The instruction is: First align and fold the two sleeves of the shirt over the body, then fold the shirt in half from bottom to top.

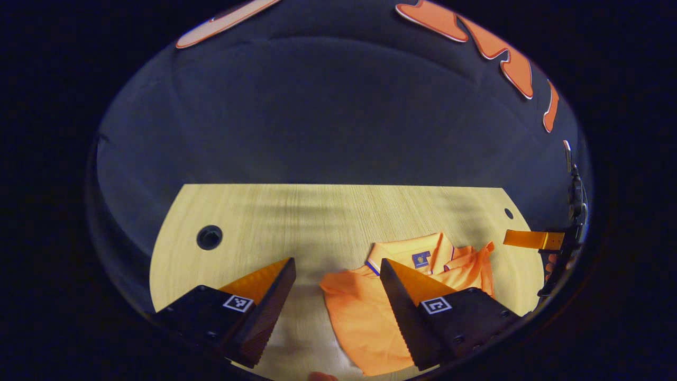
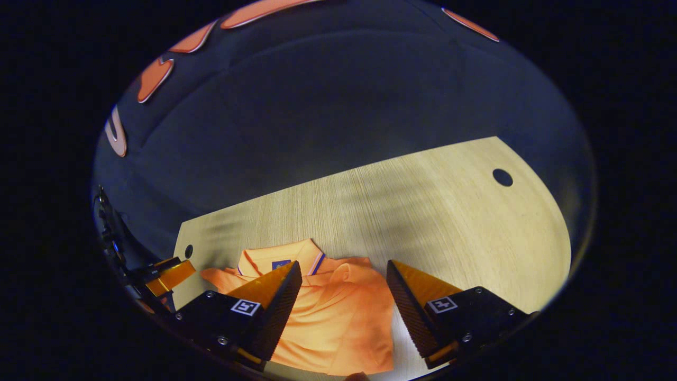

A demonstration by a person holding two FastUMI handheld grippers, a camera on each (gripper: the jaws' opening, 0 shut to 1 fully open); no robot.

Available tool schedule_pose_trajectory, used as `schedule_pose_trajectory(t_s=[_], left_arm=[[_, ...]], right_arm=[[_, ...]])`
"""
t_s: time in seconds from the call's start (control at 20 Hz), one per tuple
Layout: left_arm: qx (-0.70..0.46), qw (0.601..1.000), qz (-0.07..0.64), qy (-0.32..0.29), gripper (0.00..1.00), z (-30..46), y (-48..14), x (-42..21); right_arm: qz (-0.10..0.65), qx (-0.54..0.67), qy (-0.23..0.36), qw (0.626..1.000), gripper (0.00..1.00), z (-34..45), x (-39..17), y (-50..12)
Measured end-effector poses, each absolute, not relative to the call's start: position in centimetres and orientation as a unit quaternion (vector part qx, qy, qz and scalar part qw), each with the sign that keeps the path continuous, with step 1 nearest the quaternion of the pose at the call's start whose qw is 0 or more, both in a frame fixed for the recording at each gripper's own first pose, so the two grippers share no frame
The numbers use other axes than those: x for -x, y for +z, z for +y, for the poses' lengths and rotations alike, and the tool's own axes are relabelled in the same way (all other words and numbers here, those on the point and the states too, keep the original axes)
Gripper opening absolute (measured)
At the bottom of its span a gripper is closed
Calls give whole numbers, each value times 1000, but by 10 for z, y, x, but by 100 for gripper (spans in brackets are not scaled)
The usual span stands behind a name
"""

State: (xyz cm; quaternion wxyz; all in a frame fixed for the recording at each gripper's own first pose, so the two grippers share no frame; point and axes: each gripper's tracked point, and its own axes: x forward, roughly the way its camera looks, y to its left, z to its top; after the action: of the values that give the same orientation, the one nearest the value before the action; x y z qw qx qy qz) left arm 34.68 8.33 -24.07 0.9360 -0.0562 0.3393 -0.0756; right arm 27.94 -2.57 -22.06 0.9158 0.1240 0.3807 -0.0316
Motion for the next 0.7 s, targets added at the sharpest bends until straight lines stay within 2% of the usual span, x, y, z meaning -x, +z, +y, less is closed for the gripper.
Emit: schedule_pose_trajectory(t_s=[0.25,0.45,0.7], left_arm=[[49,956,284,-63,99,82,-182,-294],[52,969,234,-64,99,65,-134,-236],[42,984,166,-41,98,62,-85,-156]], right_arm=[[322,-68,-9,944,99,-12,-243,-178],[291,-54,40,954,99,16,-190,-145],[213,-23,62,975,99,27,-134,-90]])
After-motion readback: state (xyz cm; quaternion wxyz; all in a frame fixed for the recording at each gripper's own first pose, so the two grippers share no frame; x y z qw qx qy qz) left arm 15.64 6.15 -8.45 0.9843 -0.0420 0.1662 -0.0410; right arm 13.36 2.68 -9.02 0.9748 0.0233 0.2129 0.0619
